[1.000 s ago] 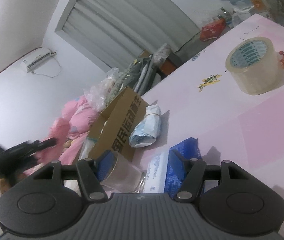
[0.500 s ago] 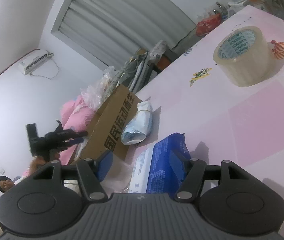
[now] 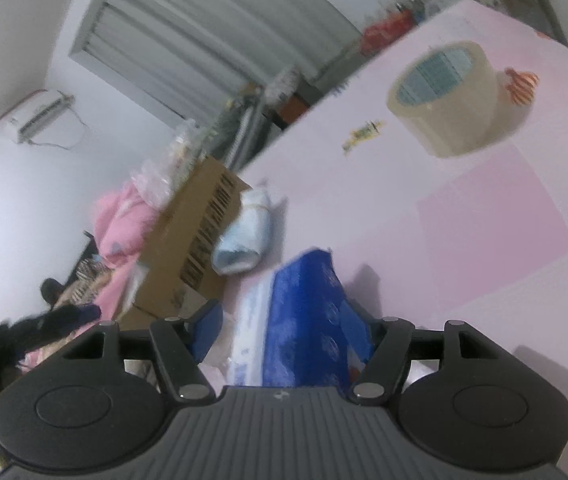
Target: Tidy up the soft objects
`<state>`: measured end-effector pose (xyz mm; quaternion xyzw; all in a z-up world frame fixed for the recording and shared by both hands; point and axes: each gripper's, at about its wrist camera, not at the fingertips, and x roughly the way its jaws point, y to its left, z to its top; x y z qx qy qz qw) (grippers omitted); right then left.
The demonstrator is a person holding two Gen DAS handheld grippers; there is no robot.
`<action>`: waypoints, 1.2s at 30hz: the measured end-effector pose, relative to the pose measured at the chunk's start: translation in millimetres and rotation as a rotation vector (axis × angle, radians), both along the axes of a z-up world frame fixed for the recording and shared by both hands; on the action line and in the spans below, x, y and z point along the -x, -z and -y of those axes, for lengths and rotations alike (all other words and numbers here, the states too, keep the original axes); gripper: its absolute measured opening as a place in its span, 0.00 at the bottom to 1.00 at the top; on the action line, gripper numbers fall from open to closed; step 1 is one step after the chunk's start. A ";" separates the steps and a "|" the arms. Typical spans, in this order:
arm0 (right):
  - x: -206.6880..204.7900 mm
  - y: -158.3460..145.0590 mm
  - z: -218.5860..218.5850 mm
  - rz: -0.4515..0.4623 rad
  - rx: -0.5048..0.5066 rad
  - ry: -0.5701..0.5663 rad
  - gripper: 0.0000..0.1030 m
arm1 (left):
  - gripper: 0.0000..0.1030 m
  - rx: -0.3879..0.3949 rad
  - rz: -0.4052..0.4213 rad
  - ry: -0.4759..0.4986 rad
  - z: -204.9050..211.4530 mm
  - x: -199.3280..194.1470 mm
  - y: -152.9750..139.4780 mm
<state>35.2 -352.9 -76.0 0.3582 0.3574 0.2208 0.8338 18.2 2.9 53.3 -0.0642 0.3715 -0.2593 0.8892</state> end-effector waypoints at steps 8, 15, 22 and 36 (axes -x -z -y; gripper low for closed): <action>-12.1 10.2 -2.9 -0.095 0.020 -0.039 0.67 | 0.55 -0.047 -0.153 0.176 78.7 7.8 70.2; -29.8 13.7 -8.8 -0.119 0.005 -0.088 0.67 | 0.66 -0.106 -0.129 0.145 102.9 -0.5 95.0; -36.9 19.3 -23.3 -0.127 0.040 -0.133 0.67 | 0.70 -0.074 -0.168 0.142 108.9 -19.4 109.5; -0.9 -43.9 -34.4 -0.006 0.124 -0.097 0.62 | 0.70 0.004 -0.084 0.140 98.7 8.7 69.8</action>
